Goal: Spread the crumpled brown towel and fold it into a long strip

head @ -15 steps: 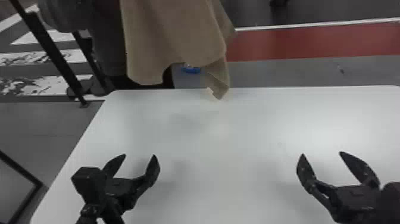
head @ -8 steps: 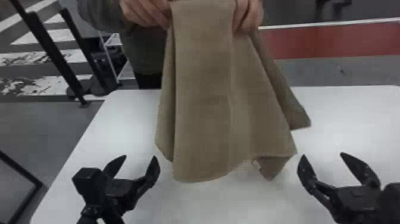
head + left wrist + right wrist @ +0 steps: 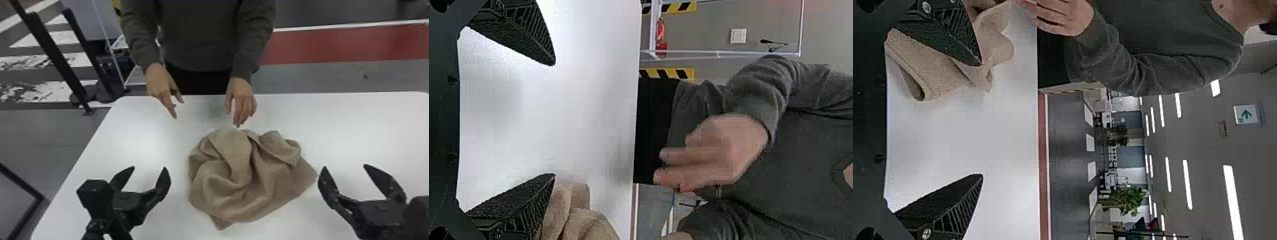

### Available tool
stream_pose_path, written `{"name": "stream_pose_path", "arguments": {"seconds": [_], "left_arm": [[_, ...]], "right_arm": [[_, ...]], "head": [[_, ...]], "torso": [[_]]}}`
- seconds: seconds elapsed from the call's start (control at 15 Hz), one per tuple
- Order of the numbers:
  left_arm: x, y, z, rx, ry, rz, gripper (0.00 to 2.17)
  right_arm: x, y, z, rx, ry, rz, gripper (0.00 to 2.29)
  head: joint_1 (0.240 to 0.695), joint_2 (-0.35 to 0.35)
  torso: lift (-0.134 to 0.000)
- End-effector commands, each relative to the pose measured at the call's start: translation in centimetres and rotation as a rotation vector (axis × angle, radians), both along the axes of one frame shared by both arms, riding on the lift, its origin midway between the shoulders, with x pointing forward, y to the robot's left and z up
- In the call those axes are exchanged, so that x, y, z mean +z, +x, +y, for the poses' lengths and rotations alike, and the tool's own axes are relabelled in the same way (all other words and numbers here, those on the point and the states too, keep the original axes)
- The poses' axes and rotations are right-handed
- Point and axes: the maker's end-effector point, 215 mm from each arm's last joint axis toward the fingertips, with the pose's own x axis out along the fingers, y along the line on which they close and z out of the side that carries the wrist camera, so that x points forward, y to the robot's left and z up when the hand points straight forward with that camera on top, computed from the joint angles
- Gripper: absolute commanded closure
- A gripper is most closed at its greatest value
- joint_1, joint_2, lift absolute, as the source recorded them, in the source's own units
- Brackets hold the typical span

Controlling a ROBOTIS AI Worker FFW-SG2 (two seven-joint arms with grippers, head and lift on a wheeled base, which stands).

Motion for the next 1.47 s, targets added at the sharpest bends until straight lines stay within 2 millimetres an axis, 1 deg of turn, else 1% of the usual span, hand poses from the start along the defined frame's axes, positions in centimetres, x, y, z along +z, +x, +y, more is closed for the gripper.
{"name": "stream_pose_path", "arguments": {"seconds": [0.0, 0.93, 1.27, 1.4], "left_arm": [[-0.03, 0.00, -0.04, 0.001, -0.002, 0.000, 0.08], [0.15, 0.01, -0.15, -0.001, -0.002, -0.003, 0.08], [0.10, 0.11, -0.17, 0.001, -0.003, -0.001, 0.08], [-0.08, 0.19, -0.27, 0.001, 0.000, 0.006, 0.08]], "right_arm": [[0.03, 0.00, 0.01, -0.001, 0.001, -0.001, 0.08], [-0.21, -0.12, -0.07, -0.002, -0.001, 0.005, 0.08], [-0.27, 0.13, -0.11, 0.000, -0.011, 0.009, 0.08], [-0.94, 0.05, -0.20, 0.010, -0.014, 0.033, 0.08]], "head": [[0.695, 0.175], [0.695, 0.173], [0.695, 0.172], [0.695, 0.171]], "torso": [[-0.125], [-0.125], [-0.125], [-0.125]]}}
